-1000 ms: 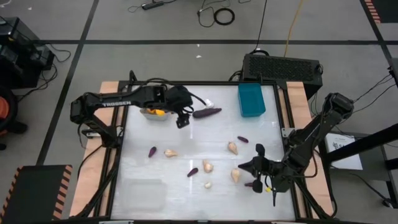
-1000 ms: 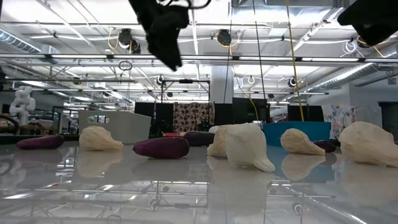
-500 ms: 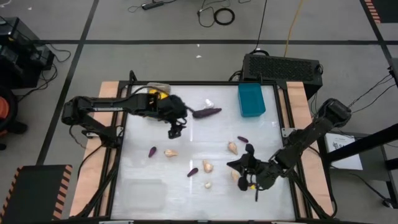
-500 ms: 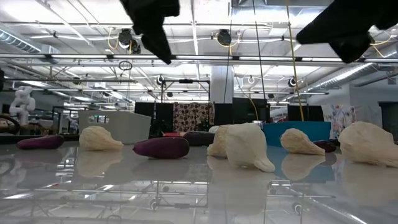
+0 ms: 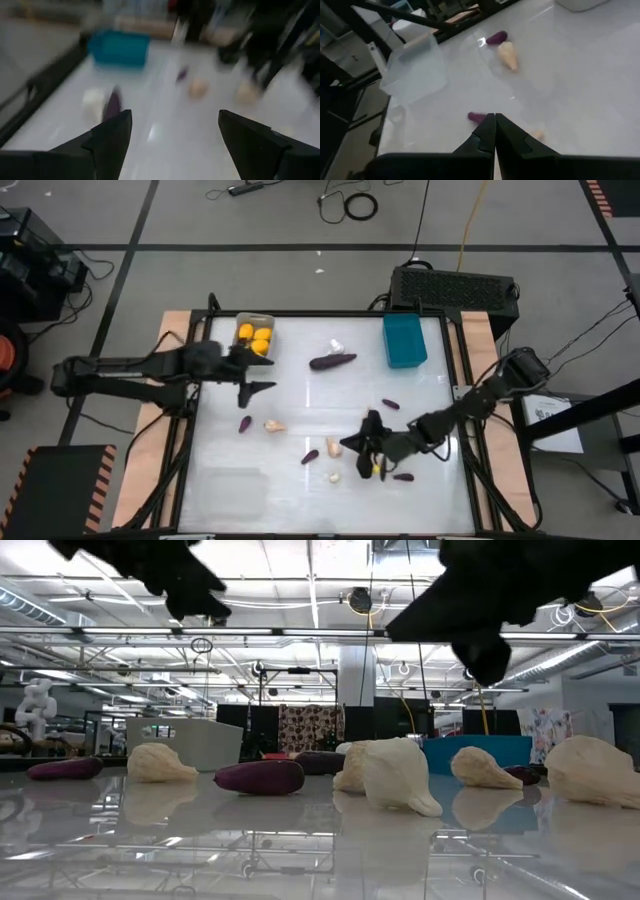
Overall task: Sort produce into baskets
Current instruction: Put the garlic into the blue bin
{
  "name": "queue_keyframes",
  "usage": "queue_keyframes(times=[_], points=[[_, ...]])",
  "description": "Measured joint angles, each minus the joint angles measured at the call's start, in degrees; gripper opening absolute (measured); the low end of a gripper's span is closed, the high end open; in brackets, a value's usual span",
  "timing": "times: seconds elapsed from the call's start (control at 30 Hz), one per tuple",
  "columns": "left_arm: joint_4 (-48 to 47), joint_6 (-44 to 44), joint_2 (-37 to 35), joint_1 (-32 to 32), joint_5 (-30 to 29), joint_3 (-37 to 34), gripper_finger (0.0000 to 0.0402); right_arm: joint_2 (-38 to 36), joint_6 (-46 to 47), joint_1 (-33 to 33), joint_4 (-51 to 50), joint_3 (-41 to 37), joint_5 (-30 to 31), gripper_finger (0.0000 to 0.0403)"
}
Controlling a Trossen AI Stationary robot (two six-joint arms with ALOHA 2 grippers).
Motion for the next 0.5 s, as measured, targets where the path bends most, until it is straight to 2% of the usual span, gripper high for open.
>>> queue_keyframes(times=[0.1, 0.27, 0.4, 0.5], points=[[14.0, -2.4, -5.3, -0.9, 3.2, -7.8, 0.0304, 0.4, -0.3, -3.1, -3.6, 2.9, -2.9, 0.0], [30.9, -3.3, -8.2, -3.6, 5.0, -17.2, 0.0304, 0.4, -1.0, -7.8, -23.8, 12.4, -6.8, 0.0], [38.0, -3.3, -7.8, -5.5, 5.0, -21.3, 0.0304, 0.6, 1.0, -10.5, -42.5, 20.1, -7.5, 0.0], [37.0, -3.3, -7.6, -6.8, 5.0, -22.2, 0.0304, 1.0, 3.5, -11.7, -50.7, 23.7, -7.8, 0.0006]])
